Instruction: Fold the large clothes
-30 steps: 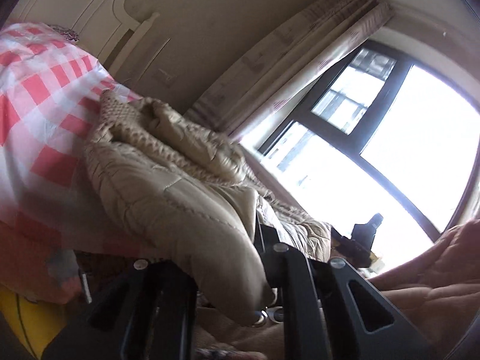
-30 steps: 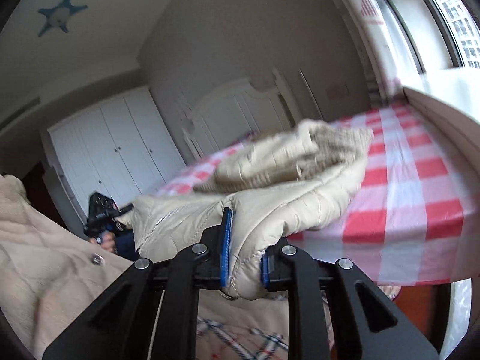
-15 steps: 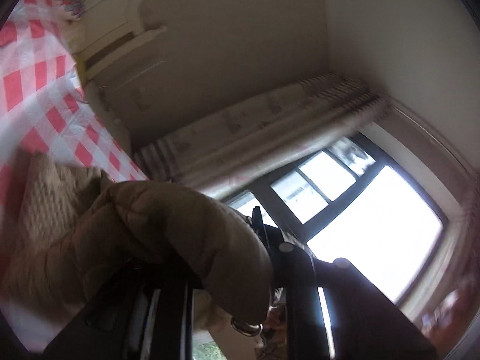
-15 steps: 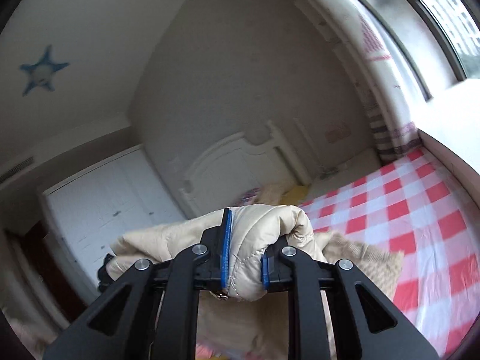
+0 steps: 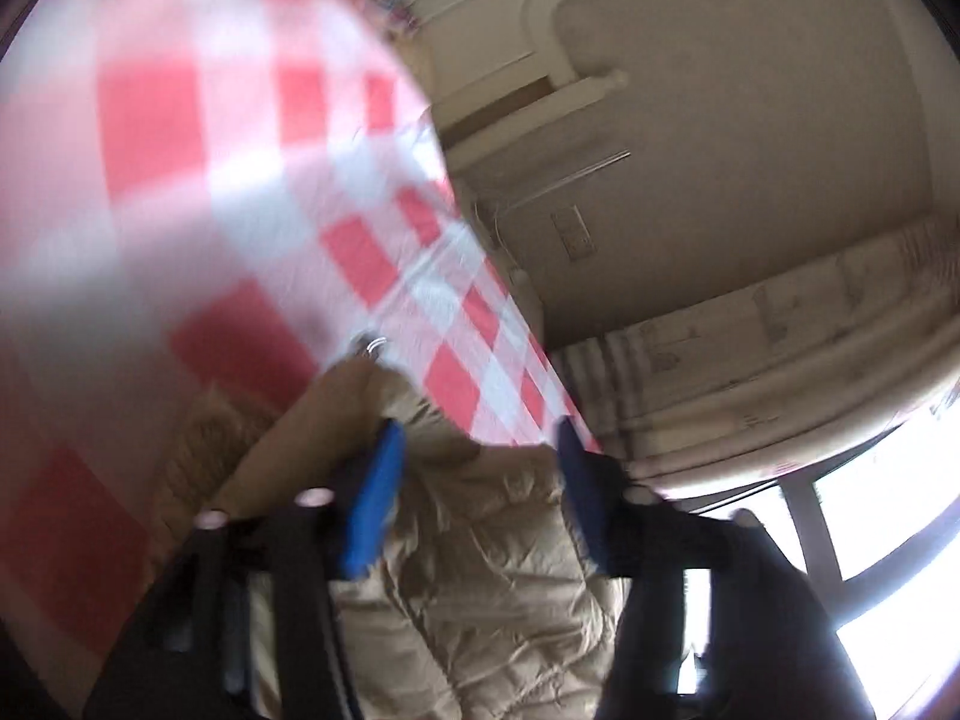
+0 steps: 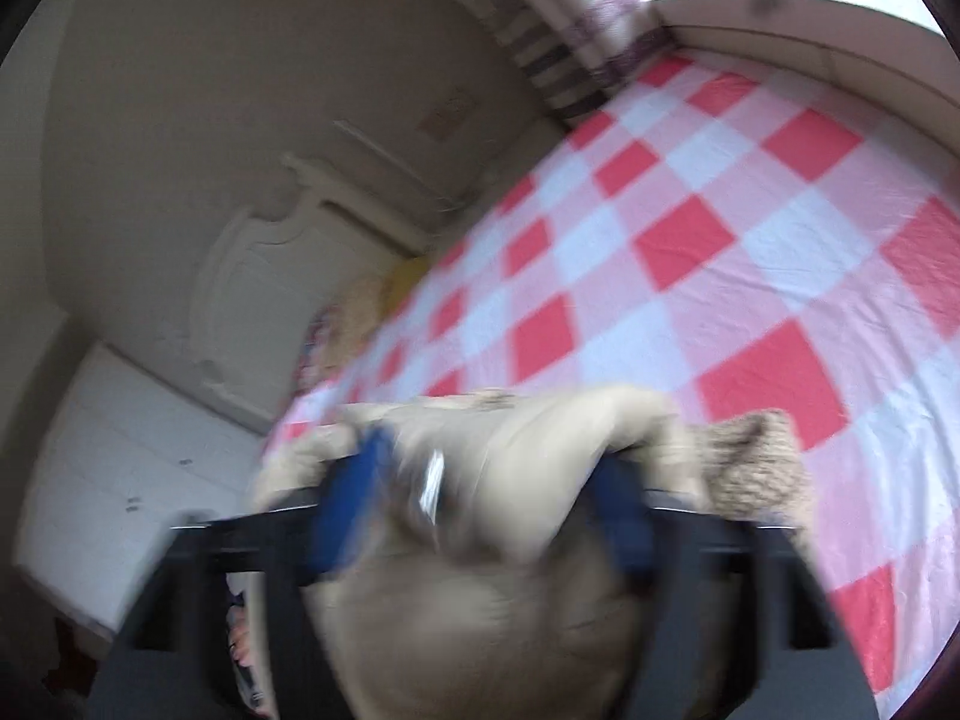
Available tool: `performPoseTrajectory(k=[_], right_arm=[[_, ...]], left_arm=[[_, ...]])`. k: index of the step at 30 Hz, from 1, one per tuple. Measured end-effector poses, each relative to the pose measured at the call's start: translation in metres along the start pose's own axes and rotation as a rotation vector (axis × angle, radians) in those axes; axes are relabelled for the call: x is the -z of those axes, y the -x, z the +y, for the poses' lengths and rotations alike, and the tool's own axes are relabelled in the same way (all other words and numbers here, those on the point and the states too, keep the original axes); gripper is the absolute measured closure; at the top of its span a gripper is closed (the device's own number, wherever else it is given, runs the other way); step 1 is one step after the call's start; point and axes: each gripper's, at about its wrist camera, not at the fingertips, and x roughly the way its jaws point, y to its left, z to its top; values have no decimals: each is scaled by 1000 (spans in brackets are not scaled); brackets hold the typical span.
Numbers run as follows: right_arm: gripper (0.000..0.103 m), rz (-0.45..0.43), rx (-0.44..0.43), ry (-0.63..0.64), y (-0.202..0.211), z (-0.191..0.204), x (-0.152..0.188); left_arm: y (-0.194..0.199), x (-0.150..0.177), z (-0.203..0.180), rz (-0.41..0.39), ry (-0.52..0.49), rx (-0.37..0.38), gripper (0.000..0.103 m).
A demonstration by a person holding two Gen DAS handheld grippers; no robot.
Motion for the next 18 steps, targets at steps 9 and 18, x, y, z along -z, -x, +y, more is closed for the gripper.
performPoseTrajectory(k=[9,18], right_arm=[[4,-220,112,387,51,95,-5],[4,1,500,984,-90,173,77]], left_arm=[[51,21,-136,-267,-545,-206,3],[-37,120,-183,-37,-1011,-491,3]])
